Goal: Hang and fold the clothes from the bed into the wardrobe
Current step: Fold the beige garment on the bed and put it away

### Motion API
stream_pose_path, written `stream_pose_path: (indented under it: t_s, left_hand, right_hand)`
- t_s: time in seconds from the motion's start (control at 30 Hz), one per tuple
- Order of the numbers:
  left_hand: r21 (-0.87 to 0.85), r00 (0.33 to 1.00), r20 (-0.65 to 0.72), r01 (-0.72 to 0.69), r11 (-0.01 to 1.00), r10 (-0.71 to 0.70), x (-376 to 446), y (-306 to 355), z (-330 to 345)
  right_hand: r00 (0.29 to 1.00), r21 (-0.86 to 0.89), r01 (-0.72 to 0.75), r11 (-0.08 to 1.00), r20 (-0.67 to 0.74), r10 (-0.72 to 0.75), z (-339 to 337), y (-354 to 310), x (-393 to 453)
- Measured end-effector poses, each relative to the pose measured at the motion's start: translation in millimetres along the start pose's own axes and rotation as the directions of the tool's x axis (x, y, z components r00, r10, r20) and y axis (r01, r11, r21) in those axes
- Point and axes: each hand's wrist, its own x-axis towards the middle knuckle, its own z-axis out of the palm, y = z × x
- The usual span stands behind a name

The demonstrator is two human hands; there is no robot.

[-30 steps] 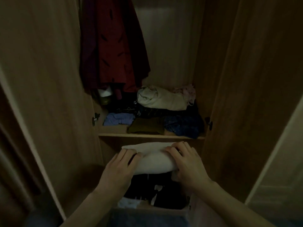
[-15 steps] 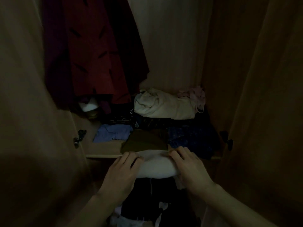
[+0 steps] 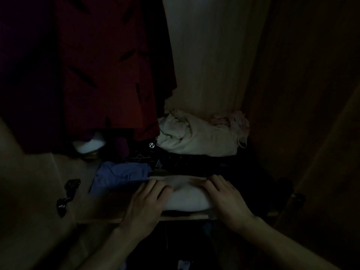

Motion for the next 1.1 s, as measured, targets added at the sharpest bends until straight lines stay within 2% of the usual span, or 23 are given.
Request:
stream_pose_path:
  t_s: [0.1,0.27,0.47,0.53,0.6,0.67,0.73,0.8,0.87,1.0,1.07,1.1]
  left_hand:
    - [-0.016,1.0,-0.012,-0.019,1.0,0.018,1,-17,18]
    - [-0.024,0.998,0.045,-0.036,0.999,0.038,13,-37,42]
    - [-0.028,0.991,0.133,-0.003,1.0,0.006,50,-54,59]
    - [-0.002,0.992,0.122,0.014,1.0,-0.014,65,-65,65]
    - [0.057,0.995,0.1,0.015,0.998,-0.021,79,-76,75]
    - [0.086,0.991,0.133,0.022,0.996,-0.034,82,-86,88]
    - [0.059,0.968,0.245,0.04,0.997,-0.053,68,-91,104]
    - [0.038,0.901,0.43,0.04,0.998,-0.053,43,-91,119]
    - [-0.014,0.831,0.555,0.069,0.998,-0.05,21,-93,126]
    - [-0.159,0.839,0.544,0.135,0.978,-0.028,7,-100,124]
    - [-0.185,0.839,0.541,0.191,0.964,-0.062,11,-97,122]
    - [-0.188,0.841,0.532,0.235,0.954,-0.102,15,-94,122]
  right_hand:
    - [1.0,-0.002,-0.008,1.0,0.02,0.008,15,2,12]
    - [0.992,0.046,-0.003,0.999,-0.128,0.009,46,15,33]
    - [0.996,0.114,-0.031,0.993,-0.084,0.04,62,48,69]
    - [0.978,0.127,-0.013,0.992,-0.203,0.039,68,59,86]
    - [0.916,0.144,0.027,0.989,-0.4,0.033,78,69,104]
    - [0.877,0.169,0.045,0.985,-0.479,0.043,95,76,117]
    - [0.924,0.154,0.062,0.986,-0.381,0.001,120,74,119]
    - [0.987,0.126,0.077,0.989,-0.147,-0.058,146,67,106]
    - [0.996,0.184,0.061,0.981,0.053,-0.072,166,63,88]
    - [0.951,0.229,-0.007,0.973,0.301,-0.064,172,70,79]
    - [0.95,0.275,0.01,0.961,0.298,-0.096,163,70,85]
    - [0.969,0.319,0.02,0.948,0.226,-0.097,156,68,91]
